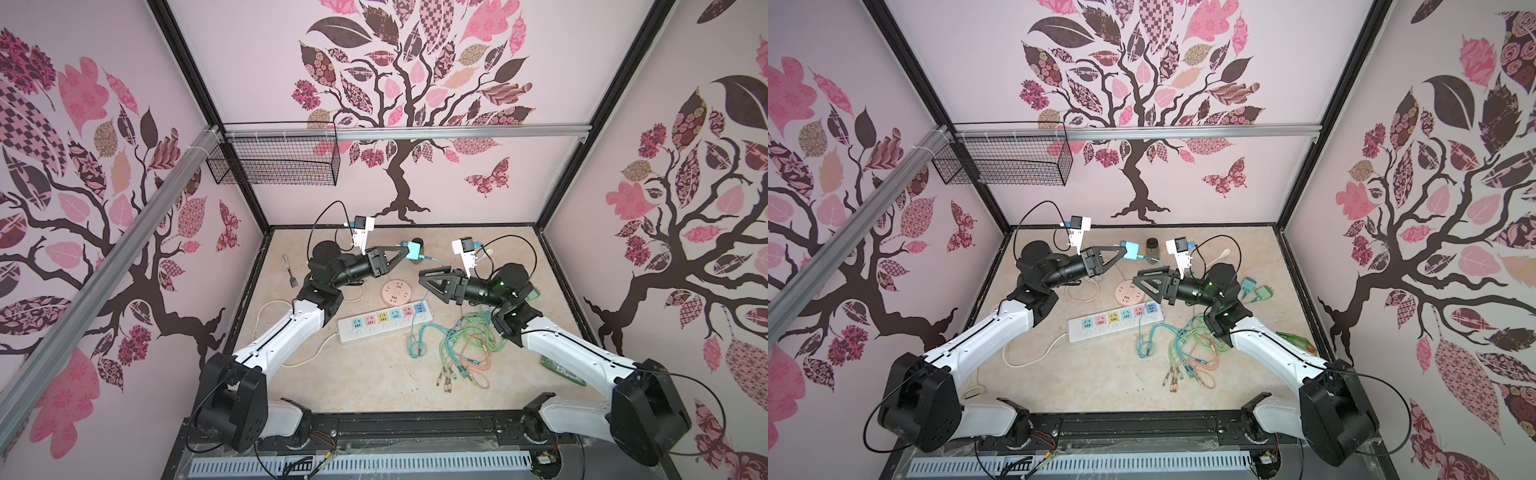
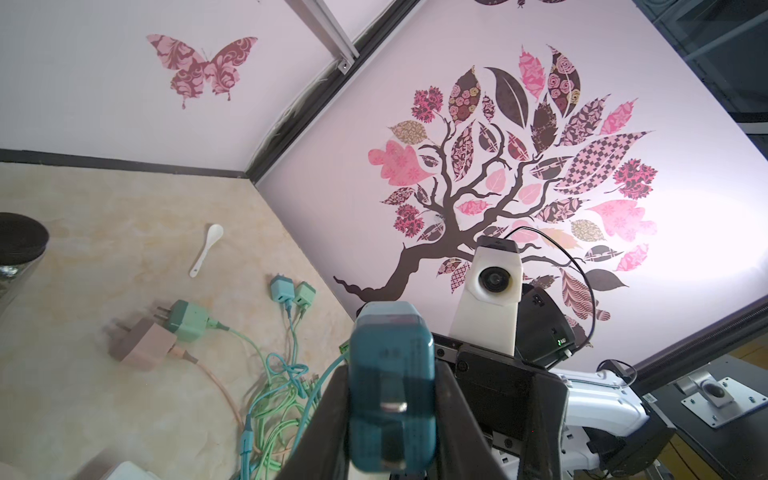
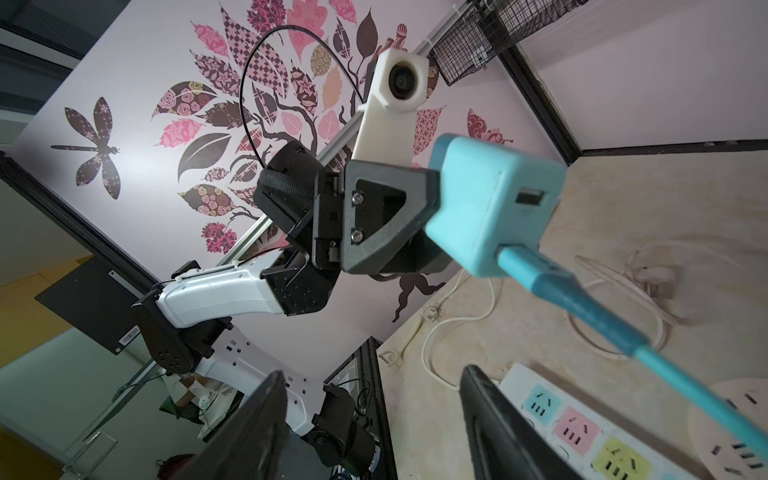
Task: Insert the plug
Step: 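Grasp the teal plug with the left gripper beside the right gripper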
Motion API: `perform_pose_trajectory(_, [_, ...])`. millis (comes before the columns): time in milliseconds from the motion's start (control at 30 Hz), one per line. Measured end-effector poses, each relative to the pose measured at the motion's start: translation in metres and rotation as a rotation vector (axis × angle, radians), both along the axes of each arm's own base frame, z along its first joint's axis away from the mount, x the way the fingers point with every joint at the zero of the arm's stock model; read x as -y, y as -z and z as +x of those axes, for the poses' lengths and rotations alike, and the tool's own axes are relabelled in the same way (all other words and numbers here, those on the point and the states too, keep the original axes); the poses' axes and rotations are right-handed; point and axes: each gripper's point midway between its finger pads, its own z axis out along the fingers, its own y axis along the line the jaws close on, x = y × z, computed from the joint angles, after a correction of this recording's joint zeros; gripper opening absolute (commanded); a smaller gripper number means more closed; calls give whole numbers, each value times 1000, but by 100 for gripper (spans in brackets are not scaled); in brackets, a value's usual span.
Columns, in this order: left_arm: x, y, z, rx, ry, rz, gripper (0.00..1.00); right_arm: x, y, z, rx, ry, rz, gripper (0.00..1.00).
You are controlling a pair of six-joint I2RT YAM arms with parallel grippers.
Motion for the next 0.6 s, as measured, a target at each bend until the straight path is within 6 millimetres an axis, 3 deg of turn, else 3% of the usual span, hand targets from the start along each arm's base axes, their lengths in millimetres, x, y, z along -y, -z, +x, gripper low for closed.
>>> perform_pose_trajectory(233, [14, -19, -17, 65, 13, -69, 0, 7, -26, 3, 33, 37, 106, 62])
perform_pose_trajectory(600, [11, -33, -29, 113, 13, -192, 0, 14, -32, 15, -1, 104, 187, 52])
